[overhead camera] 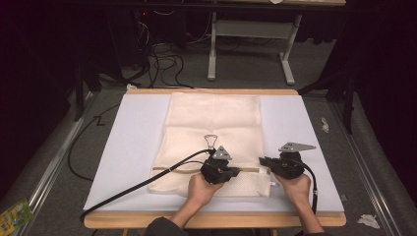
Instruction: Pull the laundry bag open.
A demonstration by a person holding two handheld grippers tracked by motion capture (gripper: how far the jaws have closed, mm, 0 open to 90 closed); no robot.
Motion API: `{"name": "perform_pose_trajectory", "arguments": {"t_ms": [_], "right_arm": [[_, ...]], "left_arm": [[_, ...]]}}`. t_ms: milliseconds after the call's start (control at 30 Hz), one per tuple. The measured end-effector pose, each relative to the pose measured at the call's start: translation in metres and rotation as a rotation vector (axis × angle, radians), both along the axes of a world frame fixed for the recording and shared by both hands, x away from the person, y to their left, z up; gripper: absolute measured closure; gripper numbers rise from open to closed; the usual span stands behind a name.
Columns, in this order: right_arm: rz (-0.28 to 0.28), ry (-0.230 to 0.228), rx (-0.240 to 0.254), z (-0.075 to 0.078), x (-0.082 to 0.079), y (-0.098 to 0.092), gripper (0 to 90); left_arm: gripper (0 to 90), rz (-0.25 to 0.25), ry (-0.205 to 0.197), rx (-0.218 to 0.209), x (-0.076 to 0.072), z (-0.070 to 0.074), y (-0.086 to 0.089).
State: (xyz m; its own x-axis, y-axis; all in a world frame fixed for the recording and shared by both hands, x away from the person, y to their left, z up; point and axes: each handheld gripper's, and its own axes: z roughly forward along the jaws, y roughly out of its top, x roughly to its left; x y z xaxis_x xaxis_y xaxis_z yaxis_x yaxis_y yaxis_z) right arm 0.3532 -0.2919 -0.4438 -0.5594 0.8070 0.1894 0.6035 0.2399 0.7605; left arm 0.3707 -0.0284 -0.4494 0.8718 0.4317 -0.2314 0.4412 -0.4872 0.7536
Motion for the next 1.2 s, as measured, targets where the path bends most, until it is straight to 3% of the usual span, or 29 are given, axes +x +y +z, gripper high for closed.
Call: {"name": "perform_pose_trajectory", "arguments": {"t_ms": [200,767,1200], "right_arm": [[-0.004,0.003,-0.008,0.000,0.000,0.000,88.1],[-0.013,0.003,-0.002,-0.001,0.000,-0.001,88.1],[-0.019,0.003,-0.009,-0.001,0.001,-0.002,88.0]], "left_arm": [[87.0,0.009,0.021,-0.019,0.001,-0.005,0.005],[87.0,0.029,0.008,-0.011,0.001,-0.002,0.018],[87.0,0.056,0.023,-0.040,0.002,-0.003,0.034]]}}
